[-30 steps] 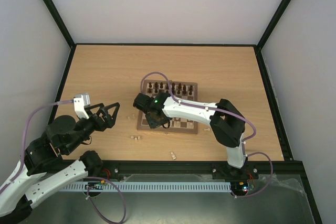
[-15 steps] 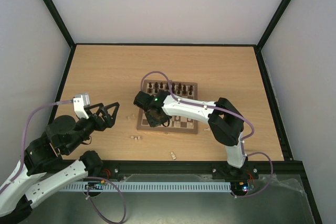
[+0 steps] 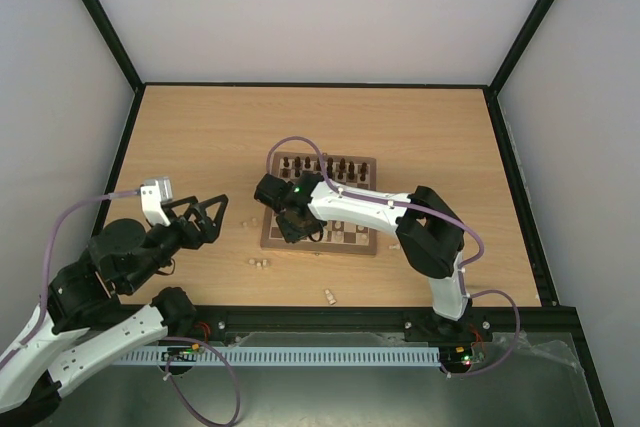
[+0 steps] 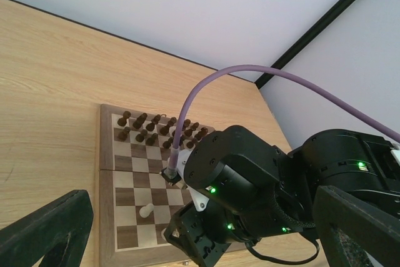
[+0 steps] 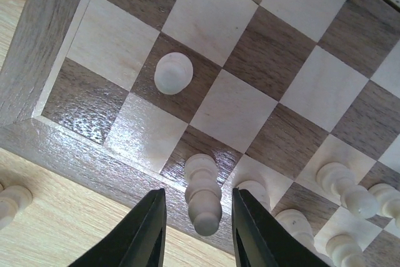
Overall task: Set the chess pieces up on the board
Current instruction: Place the chess piece on the chessboard, then pick up the chess piece at the center of the board.
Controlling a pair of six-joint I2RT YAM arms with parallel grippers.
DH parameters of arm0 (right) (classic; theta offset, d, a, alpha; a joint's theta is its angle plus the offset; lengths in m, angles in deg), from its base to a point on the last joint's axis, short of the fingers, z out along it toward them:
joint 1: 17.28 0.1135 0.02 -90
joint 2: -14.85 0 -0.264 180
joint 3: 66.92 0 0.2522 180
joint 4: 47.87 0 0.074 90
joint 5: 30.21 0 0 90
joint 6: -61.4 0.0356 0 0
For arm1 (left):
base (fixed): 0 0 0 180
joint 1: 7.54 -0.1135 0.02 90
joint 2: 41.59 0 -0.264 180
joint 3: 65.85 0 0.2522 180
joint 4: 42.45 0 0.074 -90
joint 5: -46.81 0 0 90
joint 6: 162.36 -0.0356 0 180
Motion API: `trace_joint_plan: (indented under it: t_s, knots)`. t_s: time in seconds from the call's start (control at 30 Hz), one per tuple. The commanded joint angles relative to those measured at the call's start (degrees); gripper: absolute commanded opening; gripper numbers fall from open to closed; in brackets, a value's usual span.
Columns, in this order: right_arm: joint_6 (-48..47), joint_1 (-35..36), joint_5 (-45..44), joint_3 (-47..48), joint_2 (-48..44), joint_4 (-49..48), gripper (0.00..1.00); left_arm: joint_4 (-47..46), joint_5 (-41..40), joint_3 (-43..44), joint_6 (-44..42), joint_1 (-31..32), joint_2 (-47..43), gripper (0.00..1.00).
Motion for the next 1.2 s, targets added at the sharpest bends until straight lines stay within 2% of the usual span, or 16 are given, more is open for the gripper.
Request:
trace_joint_plan:
  t_s: [0.0, 0.33, 0.5, 0.57, 0.6, 0.77, 0.93, 1.0, 1.1, 1.17]
  knots:
    - [-0.6, -0.1, 0.5, 1.9, -1.0, 1.8, 0.32, 0.2, -0.9, 1.3, -0.4, -0.3, 1.3, 0.99]
    - [-0.1, -0.1, -3.5, -1.0, -11.4, 0.2, 0.54, -0.4, -3.1, -0.9, 0.4, -0.2, 6.3, 0.99]
    - [1.2, -1.4, -4.9, -10.0, -22.6, -3.8, 0.74, 3.8, -5.2, 2.0, 1.1, -0.3, 16.1, 0.99]
    - [1.4, -1.7, -4.9, -14.3, -26.9, -6.2, 0.88, 6.8, -4.4, 5.5, -0.1, -0.6, 21.8, 0.99]
    - [1.4, -1.7, -5.0, -16.3, -28.9, -7.7, 0.98, 8.8, -4.3, 8.1, -0.8, -0.9, 24.8, 0.99]
    - [1.1, -2.7, -6.0, -25.7, -36.6, -13.2, 0.99, 10.3, 3.0, 9.6, -5.3, -6.7, 34.8, 0.99]
    - [-0.1, -3.3, -3.0, -30.3, -40.7, -15.8, 0.99, 4.9, 19.0, 2.9, -12.4, -23.6, 41.1, 0.99]
    - [-0.6, -3.3, -1.9, -31.7, -42.0, -17.0, 0.99, 4.4, 23.0, 1.9, -14.2, -28.5, 44.8, 0.99]
    - [-1.3, -3.3, -0.4, -33.4, -43.7, -18.4, 1.00, 3.5, 26.7, 1.7, -13.6, -31.1, 49.3, 0.97]
    - [-1.7, -3.3, 0.2, -34.5, -44.5, -19.2, 1.00, 3.9, 29.3, 2.0, -13.3, -31.4, 53.2, 0.92]
